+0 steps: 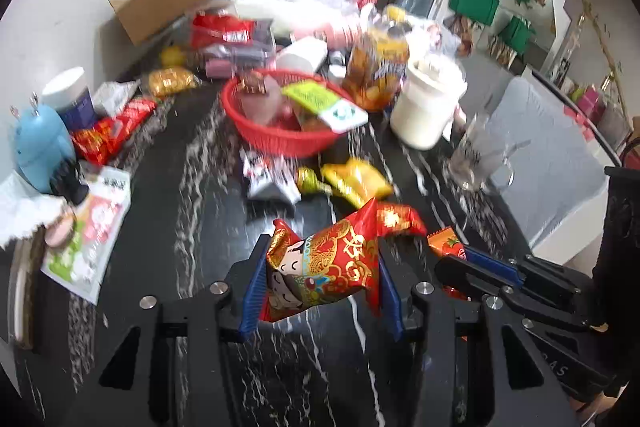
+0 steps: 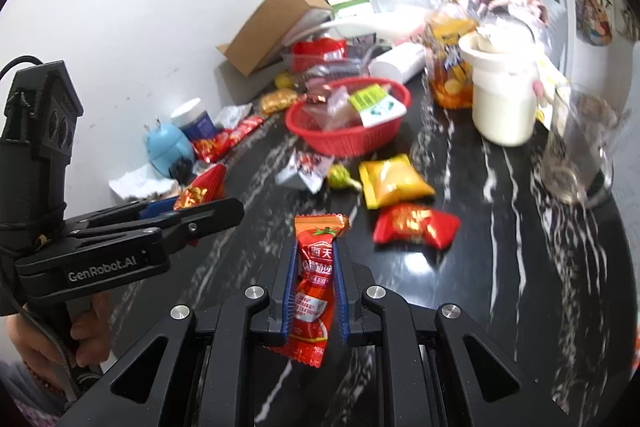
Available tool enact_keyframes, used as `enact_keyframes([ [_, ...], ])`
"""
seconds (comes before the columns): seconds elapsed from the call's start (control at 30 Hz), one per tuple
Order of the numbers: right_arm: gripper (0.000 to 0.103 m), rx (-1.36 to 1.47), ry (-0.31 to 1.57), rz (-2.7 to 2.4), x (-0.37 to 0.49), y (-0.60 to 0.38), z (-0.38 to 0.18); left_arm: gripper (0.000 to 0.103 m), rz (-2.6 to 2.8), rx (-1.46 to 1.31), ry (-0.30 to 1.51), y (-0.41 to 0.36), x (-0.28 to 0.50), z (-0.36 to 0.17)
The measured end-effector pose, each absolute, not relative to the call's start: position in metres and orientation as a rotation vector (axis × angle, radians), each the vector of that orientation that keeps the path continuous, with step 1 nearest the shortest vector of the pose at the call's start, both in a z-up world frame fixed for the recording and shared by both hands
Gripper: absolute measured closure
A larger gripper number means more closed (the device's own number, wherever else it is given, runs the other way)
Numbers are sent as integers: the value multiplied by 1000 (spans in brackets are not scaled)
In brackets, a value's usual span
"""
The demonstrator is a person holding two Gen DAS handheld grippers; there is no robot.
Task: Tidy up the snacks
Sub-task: 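Carry the orange-red and red-gold packets over the red basket with both grippers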
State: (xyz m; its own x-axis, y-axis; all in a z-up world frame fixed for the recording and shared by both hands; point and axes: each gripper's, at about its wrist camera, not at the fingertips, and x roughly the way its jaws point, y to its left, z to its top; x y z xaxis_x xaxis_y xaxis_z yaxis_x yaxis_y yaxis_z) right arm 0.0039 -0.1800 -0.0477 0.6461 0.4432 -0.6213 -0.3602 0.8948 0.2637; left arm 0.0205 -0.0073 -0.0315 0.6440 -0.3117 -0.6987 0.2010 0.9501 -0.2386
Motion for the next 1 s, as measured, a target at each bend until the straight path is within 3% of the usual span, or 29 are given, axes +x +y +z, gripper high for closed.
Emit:
enact_keyframes([
  [0.47,86,51,617,510,49,-171,8,55,-300,-149,670,-2,58,23],
  [1.0,86,30,584,504,139,-165,25,55,-280,-184,634,4,156,32],
])
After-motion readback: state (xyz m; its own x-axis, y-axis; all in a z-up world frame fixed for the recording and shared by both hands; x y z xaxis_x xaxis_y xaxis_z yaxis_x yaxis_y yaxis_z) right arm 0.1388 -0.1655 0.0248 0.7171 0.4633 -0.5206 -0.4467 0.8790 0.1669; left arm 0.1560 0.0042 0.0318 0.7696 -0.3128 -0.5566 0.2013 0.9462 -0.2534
